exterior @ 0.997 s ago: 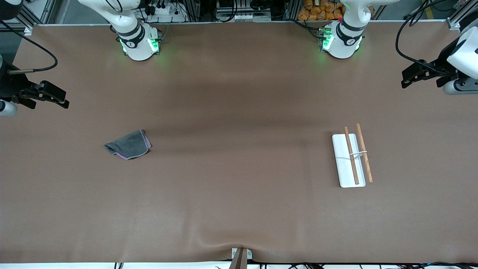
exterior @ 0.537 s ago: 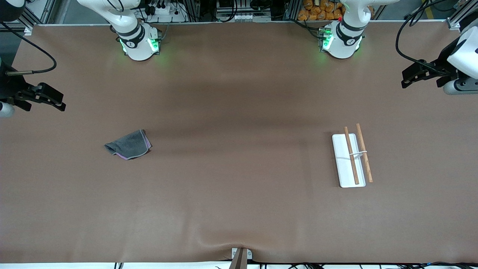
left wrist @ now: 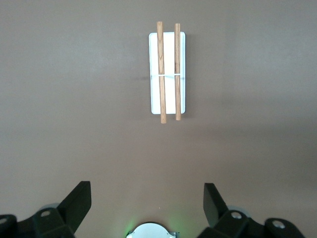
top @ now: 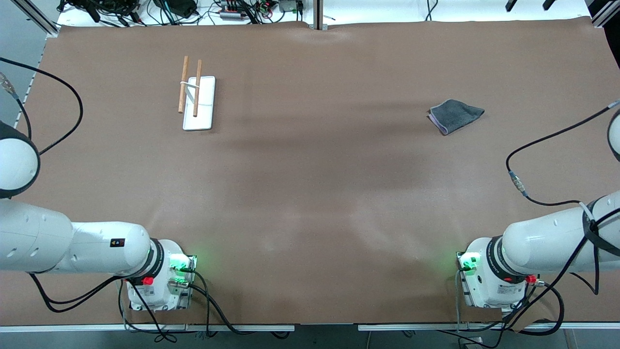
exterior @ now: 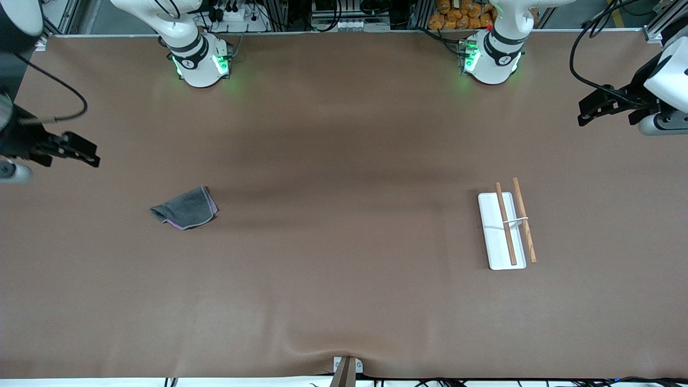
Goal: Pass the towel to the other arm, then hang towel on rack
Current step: 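Move the right gripper toward the grey-purple towel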
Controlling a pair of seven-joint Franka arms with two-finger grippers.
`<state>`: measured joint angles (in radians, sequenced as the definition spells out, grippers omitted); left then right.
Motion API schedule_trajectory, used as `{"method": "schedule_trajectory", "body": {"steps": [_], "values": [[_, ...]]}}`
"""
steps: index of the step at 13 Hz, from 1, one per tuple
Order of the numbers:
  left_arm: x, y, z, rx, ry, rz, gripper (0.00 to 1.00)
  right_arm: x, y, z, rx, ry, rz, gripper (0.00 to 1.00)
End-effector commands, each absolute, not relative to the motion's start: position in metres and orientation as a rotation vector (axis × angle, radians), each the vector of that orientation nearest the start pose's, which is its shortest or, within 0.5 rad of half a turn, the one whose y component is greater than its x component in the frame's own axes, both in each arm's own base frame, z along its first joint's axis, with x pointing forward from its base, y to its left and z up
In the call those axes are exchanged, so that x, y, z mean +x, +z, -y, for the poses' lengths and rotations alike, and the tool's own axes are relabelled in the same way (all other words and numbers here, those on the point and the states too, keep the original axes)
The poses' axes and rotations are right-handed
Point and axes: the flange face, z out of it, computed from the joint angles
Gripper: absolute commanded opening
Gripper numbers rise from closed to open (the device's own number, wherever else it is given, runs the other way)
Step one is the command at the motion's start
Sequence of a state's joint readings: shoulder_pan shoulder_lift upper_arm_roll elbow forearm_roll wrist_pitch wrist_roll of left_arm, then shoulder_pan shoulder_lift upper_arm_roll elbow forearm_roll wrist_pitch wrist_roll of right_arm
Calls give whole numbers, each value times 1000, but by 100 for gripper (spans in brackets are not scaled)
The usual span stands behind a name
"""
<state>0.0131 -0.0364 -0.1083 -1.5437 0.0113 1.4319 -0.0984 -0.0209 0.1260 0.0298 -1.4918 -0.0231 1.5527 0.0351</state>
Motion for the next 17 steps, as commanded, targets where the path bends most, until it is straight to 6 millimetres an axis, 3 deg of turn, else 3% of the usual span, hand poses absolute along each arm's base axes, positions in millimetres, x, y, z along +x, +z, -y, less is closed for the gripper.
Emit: {"method": "schedule_trajectory", "body": {"steps": [1, 5, 8, 13, 15, 17], "values": [[525, 648, 53, -3119, 130, 4, 100, 615, 542, 21, -3176, 197, -93, 100], [525, 646, 52, -3120, 135, 4, 100, 637, 473, 52, -3140, 317, -173, 100], [525, 643, 50, -3119, 147, 9, 100, 649, 434, 55, -3132, 353, -175, 100], [525, 640, 50, -3118, 156, 9, 100, 657, 366, 53, -3039, 378, -213, 100], [526, 639, 50, -3118, 156, 11, 100, 658, 325, 46, -3042, 358, -209, 100], [526, 638, 50, -3118, 161, 9, 100, 664, 287, 32, -3045, 326, -186, 94]]}}
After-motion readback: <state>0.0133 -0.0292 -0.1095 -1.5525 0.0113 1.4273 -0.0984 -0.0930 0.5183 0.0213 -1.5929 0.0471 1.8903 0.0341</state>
